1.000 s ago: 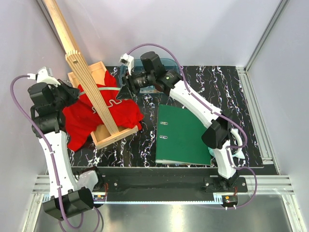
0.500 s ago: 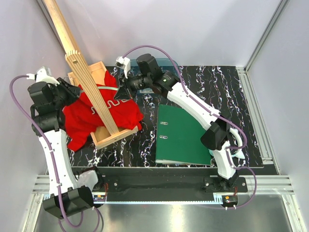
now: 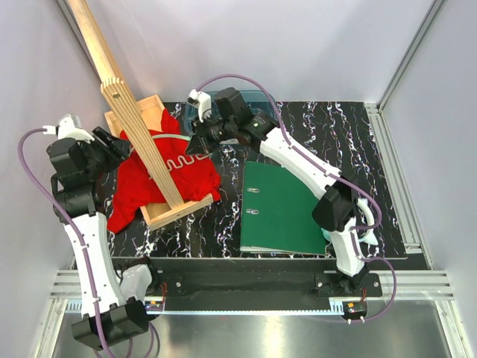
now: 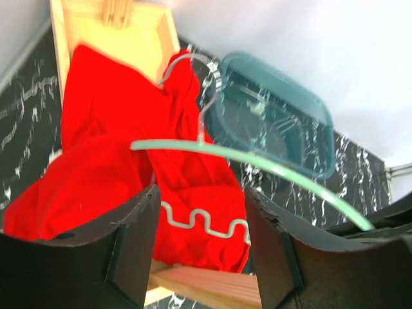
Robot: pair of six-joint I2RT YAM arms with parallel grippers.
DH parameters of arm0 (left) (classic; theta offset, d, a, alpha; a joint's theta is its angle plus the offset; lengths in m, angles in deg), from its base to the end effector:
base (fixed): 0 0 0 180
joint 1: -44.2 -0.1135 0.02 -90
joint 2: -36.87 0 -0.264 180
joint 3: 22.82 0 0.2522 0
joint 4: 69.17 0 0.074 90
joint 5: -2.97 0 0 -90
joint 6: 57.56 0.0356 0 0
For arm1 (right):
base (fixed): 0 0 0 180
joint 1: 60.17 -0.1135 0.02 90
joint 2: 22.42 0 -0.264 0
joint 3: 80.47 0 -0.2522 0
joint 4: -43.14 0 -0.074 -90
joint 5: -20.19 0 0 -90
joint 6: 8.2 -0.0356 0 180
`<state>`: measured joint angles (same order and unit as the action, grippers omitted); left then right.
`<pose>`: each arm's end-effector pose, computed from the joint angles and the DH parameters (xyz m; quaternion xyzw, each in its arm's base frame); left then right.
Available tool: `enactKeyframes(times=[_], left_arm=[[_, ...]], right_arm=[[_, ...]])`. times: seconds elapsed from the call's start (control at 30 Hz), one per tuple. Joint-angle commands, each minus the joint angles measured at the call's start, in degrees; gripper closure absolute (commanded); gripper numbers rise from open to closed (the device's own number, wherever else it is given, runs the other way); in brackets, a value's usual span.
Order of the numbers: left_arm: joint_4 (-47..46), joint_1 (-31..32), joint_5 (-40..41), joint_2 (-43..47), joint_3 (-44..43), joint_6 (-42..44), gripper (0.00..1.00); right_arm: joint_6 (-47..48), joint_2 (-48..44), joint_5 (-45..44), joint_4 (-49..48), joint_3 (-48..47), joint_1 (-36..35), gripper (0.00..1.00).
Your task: Remove the t-shirt from the hanger
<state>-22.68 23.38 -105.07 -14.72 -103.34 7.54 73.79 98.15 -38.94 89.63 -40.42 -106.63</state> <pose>0.1717 0.0535 0.4098 -0.2242 0.7702 -0.1472 0.5787 0.3210 0.3643 0.3768 -0.4019 0.7308 0.4320 0.3432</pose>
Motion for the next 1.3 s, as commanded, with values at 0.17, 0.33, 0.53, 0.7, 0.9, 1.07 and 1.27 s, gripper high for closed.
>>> enactKeyframes(times=[0.17,0.33,0.53,0.7,0.9,1.07,1.27], left_arm=[[-0.74,-0.1,-0.06,2.11,6.72,-2.34,0.42],[-0.13,-0.01,-1.12,5.88,8.58,-3.83,0.41],[1.2,-0.1,-0.94,7.82,9.63,-3.75,0.36],[0.32,-0.01,1.78,6.68,11.74,-4.35,0.31],[-2.06,0.08,-4.36,6.68,15.96,-9.54,0.29],[0.84,0.08,-3.14,7.2,11.31,-9.46,0.29],[-4.16,-0.01,-7.96,8.61,10.69,-9.45,0.3]], right_arm=[[-7.8,-13.77,0.77,-3.55,9.19,5.14,1.0],[-9.48,-17.21,0.68,-4.51,11.93,6.73,1.0],[-9.4,-17.22,-1.78,-8.29,9.13,7.7,1.0],[-6.32,-9.06,-1.35,-9.61,-4.83,8.49,1.0],[-4.91,6.15,-1.6,-12.96,-25.83,8.4,1.0],[-7.98,14.16,-4.76,-18.47,-37.11,8.75,1.0],[-8.42,8.72,-0.56,-23.31,-22.99,8.84,1.0]])
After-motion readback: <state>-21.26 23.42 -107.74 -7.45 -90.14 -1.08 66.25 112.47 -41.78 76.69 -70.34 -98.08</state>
